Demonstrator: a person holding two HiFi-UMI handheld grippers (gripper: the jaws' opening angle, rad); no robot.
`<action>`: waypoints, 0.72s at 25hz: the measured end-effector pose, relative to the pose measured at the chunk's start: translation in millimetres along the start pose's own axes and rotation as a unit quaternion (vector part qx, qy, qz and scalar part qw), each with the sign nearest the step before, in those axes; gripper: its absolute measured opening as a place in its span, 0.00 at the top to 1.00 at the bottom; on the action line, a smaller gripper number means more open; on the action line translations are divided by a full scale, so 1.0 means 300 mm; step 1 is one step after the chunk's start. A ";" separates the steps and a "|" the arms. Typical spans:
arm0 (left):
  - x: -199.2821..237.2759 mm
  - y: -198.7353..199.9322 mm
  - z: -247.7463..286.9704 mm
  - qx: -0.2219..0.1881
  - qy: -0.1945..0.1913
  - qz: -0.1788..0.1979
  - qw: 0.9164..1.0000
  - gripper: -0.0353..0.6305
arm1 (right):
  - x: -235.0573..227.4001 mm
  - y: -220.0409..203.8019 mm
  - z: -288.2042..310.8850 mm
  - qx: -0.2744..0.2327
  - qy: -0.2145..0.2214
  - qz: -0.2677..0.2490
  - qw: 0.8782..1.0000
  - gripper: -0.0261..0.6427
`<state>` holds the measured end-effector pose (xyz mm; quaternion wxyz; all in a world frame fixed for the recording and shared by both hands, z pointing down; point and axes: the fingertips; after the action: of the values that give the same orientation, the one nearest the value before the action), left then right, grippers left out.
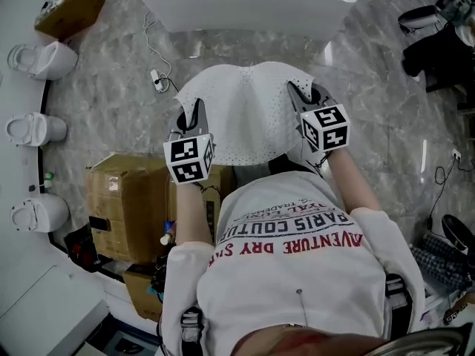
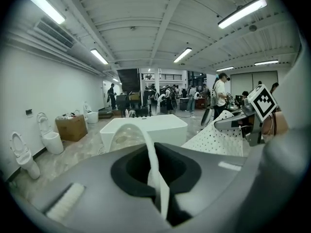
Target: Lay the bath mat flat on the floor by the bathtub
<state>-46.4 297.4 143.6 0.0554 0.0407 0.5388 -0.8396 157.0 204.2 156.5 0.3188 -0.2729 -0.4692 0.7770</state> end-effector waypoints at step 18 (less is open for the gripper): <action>0.191 0.185 0.750 0.050 0.010 0.002 0.999 0.92 | -0.533 0.205 0.579 0.047 0.010 0.033 0.998 0.94</action>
<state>-97.5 67.0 179.9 0.0495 0.0525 0.4967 -0.8649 120.2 -34.4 192.3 0.3106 -0.2808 -0.4195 0.8055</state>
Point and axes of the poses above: the fingertips, and each gripper's own axes: z forward along the fingers, x to its left, y out of its top, and after that the axes turned 5 degrees about z, right-handed
